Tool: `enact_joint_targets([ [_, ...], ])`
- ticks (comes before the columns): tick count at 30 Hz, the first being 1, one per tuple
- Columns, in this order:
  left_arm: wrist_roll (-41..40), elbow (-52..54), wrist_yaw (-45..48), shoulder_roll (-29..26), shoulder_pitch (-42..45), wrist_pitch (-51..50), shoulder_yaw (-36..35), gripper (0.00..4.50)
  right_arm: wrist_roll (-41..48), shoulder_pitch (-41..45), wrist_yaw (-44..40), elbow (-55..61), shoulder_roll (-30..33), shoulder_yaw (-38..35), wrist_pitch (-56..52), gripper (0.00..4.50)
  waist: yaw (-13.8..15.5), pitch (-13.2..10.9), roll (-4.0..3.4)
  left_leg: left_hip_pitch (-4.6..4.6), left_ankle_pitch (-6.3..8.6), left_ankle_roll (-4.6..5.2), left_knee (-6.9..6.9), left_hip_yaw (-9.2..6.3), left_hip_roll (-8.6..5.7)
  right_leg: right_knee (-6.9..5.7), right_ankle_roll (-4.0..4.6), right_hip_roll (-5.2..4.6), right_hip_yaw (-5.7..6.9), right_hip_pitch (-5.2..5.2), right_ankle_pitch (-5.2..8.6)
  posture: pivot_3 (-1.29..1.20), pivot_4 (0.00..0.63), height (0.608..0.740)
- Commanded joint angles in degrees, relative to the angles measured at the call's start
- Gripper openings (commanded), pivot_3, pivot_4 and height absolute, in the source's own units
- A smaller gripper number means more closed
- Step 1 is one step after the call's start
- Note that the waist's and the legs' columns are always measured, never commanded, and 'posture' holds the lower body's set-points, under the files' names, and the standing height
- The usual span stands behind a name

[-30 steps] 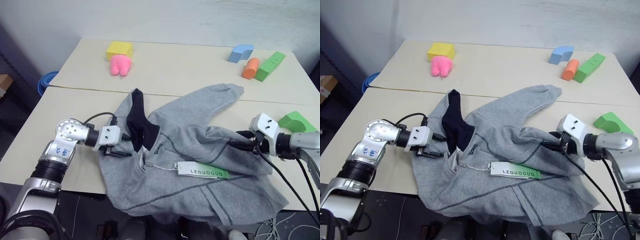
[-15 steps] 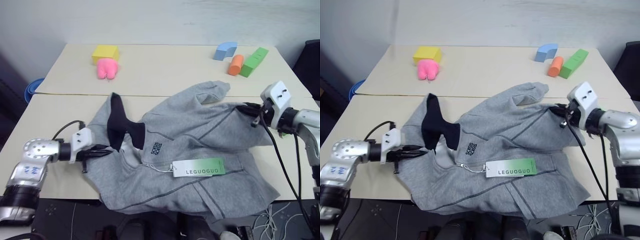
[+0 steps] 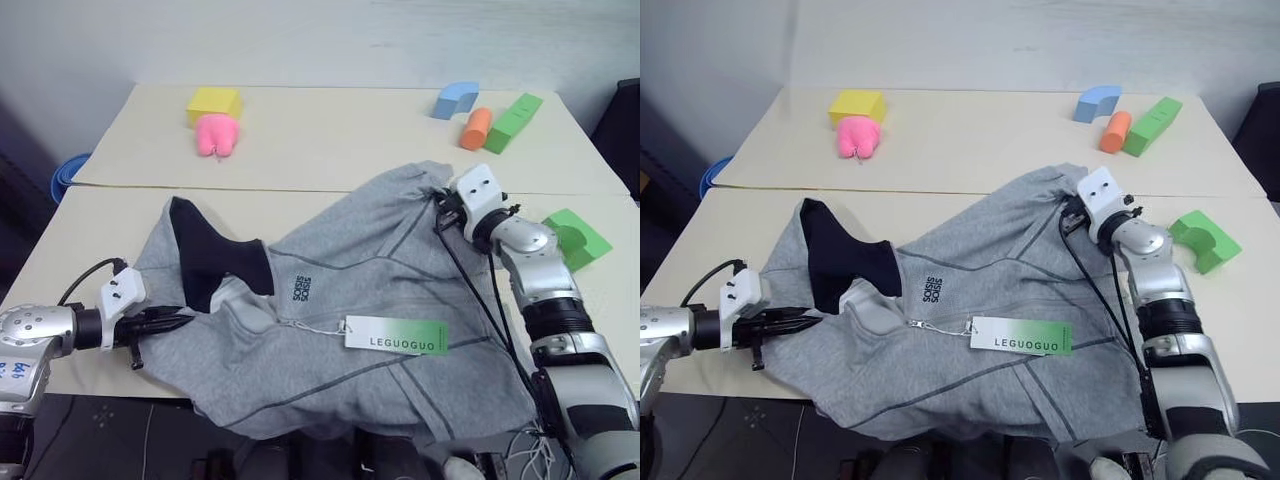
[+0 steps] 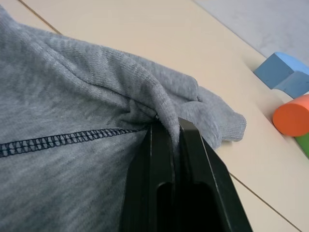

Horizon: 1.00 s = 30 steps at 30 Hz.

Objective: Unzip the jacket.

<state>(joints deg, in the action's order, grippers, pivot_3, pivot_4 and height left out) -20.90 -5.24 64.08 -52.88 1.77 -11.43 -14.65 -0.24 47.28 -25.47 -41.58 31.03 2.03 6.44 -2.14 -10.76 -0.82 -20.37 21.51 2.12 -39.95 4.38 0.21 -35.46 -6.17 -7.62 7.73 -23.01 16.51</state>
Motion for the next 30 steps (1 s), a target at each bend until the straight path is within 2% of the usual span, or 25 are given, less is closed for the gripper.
enact_joint_targets([
  [1,-2.3,0.4,-3.1,0.4,-3.9,-3.5,-6.3,0.96,-2.4,3.5,6.1,-5.3,2.2,-2.7,9.2,1.06,-0.2,0.0,-0.01,-0.03,0.00,0.00,0.00,0.00,0.00,0.00,0.00,0.00,0.00,-0.04,0.00,0.00,0.150,0.740],
  [3,-4.7,1.9,-5.2,1.5,-4.6,-5.9,-9.3,1.57,-2.1,3.9,5.4,-5.9,2.5,-3.0,13.2,1.71,-0.2,0.0,-0.02,-0.07,0.00,0.00,0.00,0.00,-0.01,-0.04,0.00,-0.01,-0.02,-0.10,0.00,0.00,0.150,0.740],
  [5,-7.8,3.3,-6.9,2.4,-4.6,-8.4,-12.8,2.21,0.3,2.8,1.1,-3.6,3.1,-3.8,16.6,2.42,-0.1,0.0,-0.03,-0.07,0.00,0.00,-0.01,-0.01,0.00,-0.05,0.00,-0.01,-0.03,-0.10,0.00,0.00,0.150,0.740],
  [7,-11.6,5.6,-7.0,2.8,-4.7,-11.4,-16.1,2.87,4.1,0.2,-6.3,1.0,4.5,-4.5,17.8,3.14,0.1,0.0,-0.01,-0.08,0.00,0.00,-0.04,-0.01,0.01,-0.05,0.00,-0.02,-0.04,-0.10,0.00,0.00,0.150,0.740],
  [10,-15.8,9.2,-6.7,3.2,-3.8,-13.2,-19.4,3.78,12.3,-6.2,-20.0,12.5,8.0,-5.3,12.8,4.16,0.6,0.0,0.01,-0.09,0.01,0.01,-0.04,-0.07,0.03,-0.04,0.00,-0.05,-0.07,-0.08,0.00,0.00,0.150,0.740],
  [11,-16.8,10.3,-6.3,2.9,-3.2,-13.7,-19.6,3.81,15.9,-9.7,-25.1,19.4,10.5,-5.1,8.2,4.47,0.8,0.0,0.01,-0.10,0.01,0.02,-0.03,-0.11,0.02,-0.02,0.00,-0.06,-0.08,-0.06,0.00,0.00,0.150,0.740],
  [12,-17.2,11.5,-5.6,2.2,-2.5,-14.1,-19.1,3.81,19.7,-13.3,-29.6,26.4,13.1,-5.0,4.1,4.47,1.1,-0.1,-0.02,-0.14,0.02,0.03,-0.04,-0.22,0.01,0.01,0.00,-0.07,-0.10,-0.02,0.00,0.00,0.150,0.740],
  [15,-18.1,14.4,-3.8,0.2,-0.6,-16.2,-16.2,4.42,26.2,-22.2,-36.7,42.1,19.0,-4.9,-5.9,4.50,1.6,-0.1,-0.04,-0.19,0.04,0.07,-0.11,-0.40,-0.05,0.11,0.00,-0.08,-0.18,0.08,0.00,0.00,0.150,0.740],
  [18,-18.0,17.0,-2.0,-0.7,2.4,-17.4,-11.7,4.47,29.2,-30.6,-39.1,54.8,23.6,-4.9,-13.1,4.50,2.1,-0.1,-0.03,-0.09,0.07,0.02,-0.12,-0.43,0.01,0.21,0.00,-0.04,-0.14,0.24,0.00,0.00,0.150,0.740],
  [20,-16.6,19.2,0.4,-0.1,5.8,-16.4,-4.7,4.47,30.4,-38.2,-38.9,64.4,25.0,-4.7,-16.4,4.50,2.4,-0.1,-0.02,0.04,0.07,0.00,-0.10,-0.44,0.02,0.35,0.00,-0.01,-0.14,0.44,0.00,0.00,0.150,0.740],
  [25,-10.2,20.7,3.8,3.5,10.8,-12.1,10.6,4.47,28.0,-47.8,-31.3,76.3,21.3,-1.2,-22.0,4.50,3.0,-0.1,0.03,0.06,0.10,-0.03,-0.08,-0.42,-0.10,0.39,-0.02,0.08,-0.13,0.47,-0.01,0.00,0.150,0.740],
  [30,-3.2,17.1,4.4,7.5,14.1,-5.5,18.7,4.47,16.1,-46.7,-21.7,77.0,15.9,5.6,-23.6,4.50,2.8,-0.1,0.06,0.07,0.08,-0.05,-0.10,-0.35,-0.06,0.39,-0.02,0.20,-0.11,0.43,-0.01,0.00,0.150,0.740],
])
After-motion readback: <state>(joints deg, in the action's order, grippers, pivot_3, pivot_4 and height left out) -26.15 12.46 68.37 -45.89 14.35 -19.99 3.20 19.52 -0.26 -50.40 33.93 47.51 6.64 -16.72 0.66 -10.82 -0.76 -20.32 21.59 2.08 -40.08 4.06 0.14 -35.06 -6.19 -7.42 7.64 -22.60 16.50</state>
